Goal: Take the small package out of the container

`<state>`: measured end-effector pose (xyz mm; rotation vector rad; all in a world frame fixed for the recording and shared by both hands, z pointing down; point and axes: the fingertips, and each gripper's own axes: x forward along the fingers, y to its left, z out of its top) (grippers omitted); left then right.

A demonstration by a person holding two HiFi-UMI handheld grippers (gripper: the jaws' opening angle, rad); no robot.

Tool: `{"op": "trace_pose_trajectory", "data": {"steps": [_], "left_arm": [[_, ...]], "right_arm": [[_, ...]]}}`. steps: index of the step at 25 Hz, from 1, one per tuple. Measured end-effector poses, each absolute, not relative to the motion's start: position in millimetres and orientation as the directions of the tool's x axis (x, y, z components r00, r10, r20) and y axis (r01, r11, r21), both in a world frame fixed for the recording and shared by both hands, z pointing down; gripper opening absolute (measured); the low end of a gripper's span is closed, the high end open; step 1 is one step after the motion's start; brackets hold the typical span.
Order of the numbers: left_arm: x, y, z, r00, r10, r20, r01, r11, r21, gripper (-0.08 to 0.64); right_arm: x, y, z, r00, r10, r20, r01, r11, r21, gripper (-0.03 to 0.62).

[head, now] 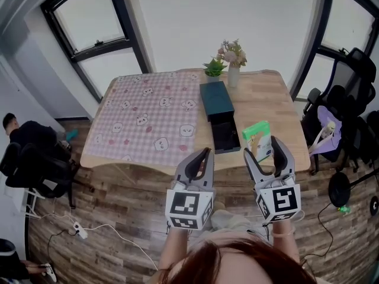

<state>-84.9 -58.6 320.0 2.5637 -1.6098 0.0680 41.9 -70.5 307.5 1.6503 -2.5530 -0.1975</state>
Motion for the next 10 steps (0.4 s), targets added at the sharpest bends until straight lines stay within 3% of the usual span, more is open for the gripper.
{"op": "trace_pose_trajectory", "data": {"steps": [10], "left_arm": [[-75.9,-81.8,317.3,0.441,-0.892,0.097,-0.898,-0.438,0.053,0.017]], "right_arm": [[53.3,-90.7,304.8,-0.393,-0.920,0.002,-0.909,0.388,0.154,0.319]]}}
